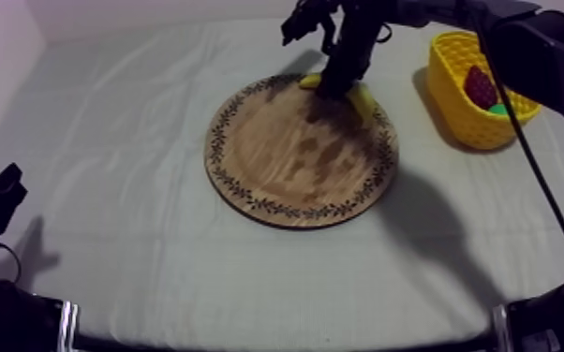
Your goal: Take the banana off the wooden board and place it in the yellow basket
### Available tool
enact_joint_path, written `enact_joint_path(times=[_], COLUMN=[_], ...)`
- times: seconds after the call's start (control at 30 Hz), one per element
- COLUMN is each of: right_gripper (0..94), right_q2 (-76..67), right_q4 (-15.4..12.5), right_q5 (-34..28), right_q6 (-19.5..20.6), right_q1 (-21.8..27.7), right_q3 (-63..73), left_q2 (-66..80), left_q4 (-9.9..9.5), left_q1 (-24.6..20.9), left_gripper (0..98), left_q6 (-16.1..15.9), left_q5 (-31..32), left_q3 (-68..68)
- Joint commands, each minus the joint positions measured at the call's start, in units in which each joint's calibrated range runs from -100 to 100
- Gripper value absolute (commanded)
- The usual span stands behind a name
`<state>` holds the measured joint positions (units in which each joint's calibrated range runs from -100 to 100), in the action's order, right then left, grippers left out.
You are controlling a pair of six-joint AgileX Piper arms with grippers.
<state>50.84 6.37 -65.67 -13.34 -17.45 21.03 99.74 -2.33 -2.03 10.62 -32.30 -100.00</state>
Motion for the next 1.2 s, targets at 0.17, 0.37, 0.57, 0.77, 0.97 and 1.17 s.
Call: enact_joint_path(times=[0.17,0.37,0.57,0.77,0.97,1.17], right_gripper=[22.4,23.2,25.6,26.3,26.8,27.0], right_q2=[-2.15,-9.79,-21.64,-33.46,-42.69,-46.02], right_q4=[0.31,0.61,0.76,0.83,0.67,1.18], right_q5=[-0.25,-0.12,-0.66,-0.10,0.84,1.73], right_q6=[0.80,0.77,-0.12,-1.82,-4.38,-6.19], right_q1=[0.02,0.04,0.98,3.26,7.76,12.75], right_q3=[-1.35,-7.34,-16.13,-26.98,-36.21,-40.60], left_q2=[0.00,0.00,0.00,0.00,0.00,0.00], left_q4=[0.01,0.01,0.01,0.01,0.01,0.01], left_q1=[-0.03,-0.03,-0.03,-0.03,-0.03,-0.03], left_gripper=[0.1,0.1,0.1,0.1,0.1,0.1], left_q6=[0.01,0.01,0.01,0.01,0.01,0.01], left_q5=[-0.03,-0.03,-0.03,-0.03,-0.03,-0.03], left_q3=[0.00,0.00,0.00,0.00,0.00,0.00])
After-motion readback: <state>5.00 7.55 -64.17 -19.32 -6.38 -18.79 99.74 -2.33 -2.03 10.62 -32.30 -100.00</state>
